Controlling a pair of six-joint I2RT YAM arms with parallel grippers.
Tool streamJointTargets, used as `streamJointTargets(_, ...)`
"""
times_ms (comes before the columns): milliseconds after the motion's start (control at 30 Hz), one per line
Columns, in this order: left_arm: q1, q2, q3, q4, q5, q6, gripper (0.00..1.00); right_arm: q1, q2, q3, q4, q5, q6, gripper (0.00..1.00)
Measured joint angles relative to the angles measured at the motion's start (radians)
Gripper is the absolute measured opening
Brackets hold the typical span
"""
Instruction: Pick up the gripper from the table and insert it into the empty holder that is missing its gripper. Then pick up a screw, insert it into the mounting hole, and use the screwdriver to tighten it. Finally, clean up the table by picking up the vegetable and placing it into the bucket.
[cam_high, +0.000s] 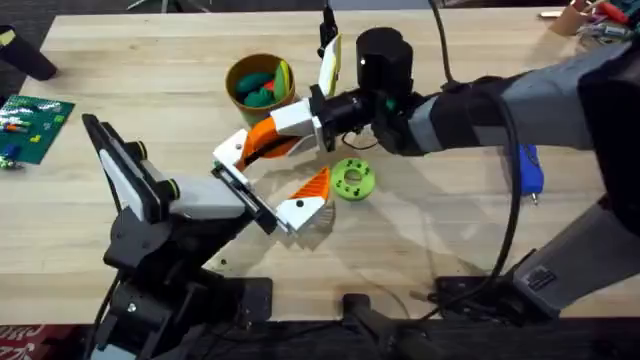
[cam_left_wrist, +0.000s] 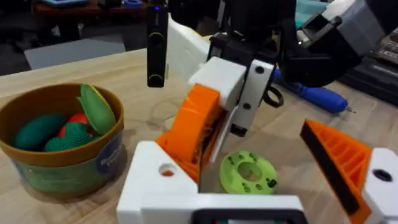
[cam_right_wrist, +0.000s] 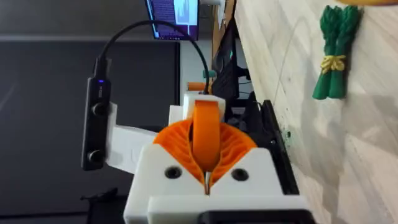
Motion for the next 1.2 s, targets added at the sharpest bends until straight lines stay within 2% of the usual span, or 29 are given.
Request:
streamJointTargets(200, 0.000, 0.000, 0.000, 0.000, 0.000, 0.000, 0.991, 0.000, 0.000, 0.000, 0.004, -0.002, 0.000, 0.020)
streamJointTargets(300, 0.000, 0.000, 0.000, 0.001, 0.000, 0.004, 0.991, 0.000, 0.000, 0.000, 0.020, -0.007, 0.000, 0.087)
streamJointTargets(500, 0.000, 0.000, 0.000, 0.002, -0.007, 0.020, 0.991, 0.018, 0.000, -0.001, 0.074, -0.004, -0.004, 0.346)
streamJointTargets(633, 0.000, 0.000, 0.000, 0.001, -0.014, 0.021, 0.991, 0.029, 0.000, -0.001, 0.093, -0.011, -0.002, 0.582)
streamJointTargets(767, -0.024, 0.000, 0.000, 0.004, 0.073, 0.023, 0.991, 0.072, 0.000, -0.001, 0.091, -0.019, -0.003, 0.782)
streamJointTargets(900, -0.025, 0.000, 0.000, 0.004, 0.102, 0.024, 0.991, 0.077, 0.000, -0.001, 0.091, -0.029, -0.002, 0.980)
streamJointTargets(1200, -0.025, 0.000, 0.000, 0.004, 0.133, 0.024, 0.991, 0.035, 0.000, -0.001, 0.090, -0.031, 0.001, 0.995)
